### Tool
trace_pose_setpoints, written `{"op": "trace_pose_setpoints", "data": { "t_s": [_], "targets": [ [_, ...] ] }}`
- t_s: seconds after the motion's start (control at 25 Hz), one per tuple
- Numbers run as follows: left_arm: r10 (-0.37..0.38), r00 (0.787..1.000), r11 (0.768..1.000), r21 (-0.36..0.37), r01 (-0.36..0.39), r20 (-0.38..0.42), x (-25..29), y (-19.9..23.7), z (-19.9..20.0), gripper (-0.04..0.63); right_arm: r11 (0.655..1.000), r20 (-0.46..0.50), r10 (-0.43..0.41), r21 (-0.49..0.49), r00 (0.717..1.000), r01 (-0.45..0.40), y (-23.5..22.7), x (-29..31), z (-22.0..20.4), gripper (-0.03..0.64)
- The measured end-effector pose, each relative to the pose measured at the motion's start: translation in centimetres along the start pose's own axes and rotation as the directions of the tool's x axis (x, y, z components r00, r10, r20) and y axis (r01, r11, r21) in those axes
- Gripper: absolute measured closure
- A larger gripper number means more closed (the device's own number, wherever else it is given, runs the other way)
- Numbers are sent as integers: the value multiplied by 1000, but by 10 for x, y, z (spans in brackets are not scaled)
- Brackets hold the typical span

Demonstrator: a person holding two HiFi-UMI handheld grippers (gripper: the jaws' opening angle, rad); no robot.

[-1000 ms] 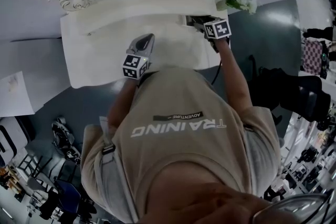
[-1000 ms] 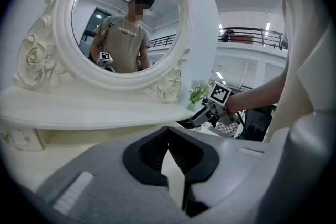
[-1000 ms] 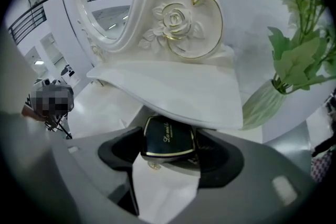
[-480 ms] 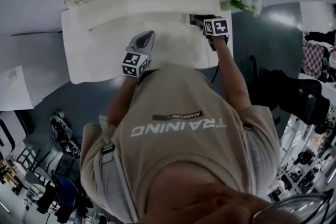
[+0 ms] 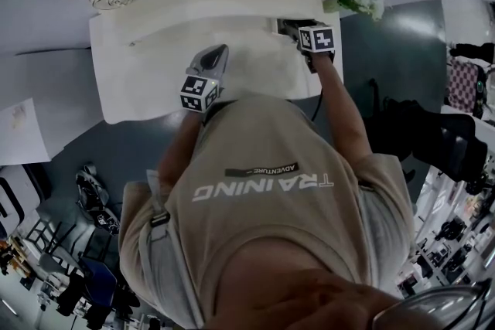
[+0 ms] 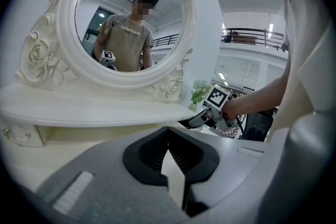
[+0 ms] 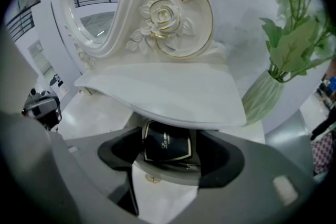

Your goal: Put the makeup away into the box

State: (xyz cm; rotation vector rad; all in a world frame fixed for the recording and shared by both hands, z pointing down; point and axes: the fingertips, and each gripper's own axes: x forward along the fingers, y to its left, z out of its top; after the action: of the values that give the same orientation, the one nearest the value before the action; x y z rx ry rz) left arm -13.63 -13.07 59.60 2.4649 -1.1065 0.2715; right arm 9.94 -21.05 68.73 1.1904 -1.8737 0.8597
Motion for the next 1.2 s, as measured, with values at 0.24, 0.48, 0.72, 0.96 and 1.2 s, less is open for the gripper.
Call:
{"op": "trace_pose_setpoints", "data": {
  "t_s": [0.24, 0.48, 0.72, 0.96, 1.2],
  "targets": [
    [-7, 1000, 1000, -14, 7, 2, 1, -2, -2, 589, 1000, 24, 11, 4, 1000, -11, 3, -6, 1, 288],
    [-16, 1000, 1000, -7, 16, -4, 1, -3, -2, 589, 999, 61, 32, -13, 998, -31, 11, -16, 2, 288],
    [-50, 999, 999, 18, 50, -2, 7, -17, 6, 589, 996, 125, 70, -69, 990, -62, 22, -43, 2, 290],
    [-107, 994, 994, 26, 107, 15, 22, -45, 25, 589, 995, 206, 51, -92, 977, -33, 11, -71, -9, 504],
    [-133, 991, 988, 72, 133, -13, 46, -69, 34, 589, 996, 313, 51, -88, 948, -24, -10, -90, -28, 613]
  ]
}}
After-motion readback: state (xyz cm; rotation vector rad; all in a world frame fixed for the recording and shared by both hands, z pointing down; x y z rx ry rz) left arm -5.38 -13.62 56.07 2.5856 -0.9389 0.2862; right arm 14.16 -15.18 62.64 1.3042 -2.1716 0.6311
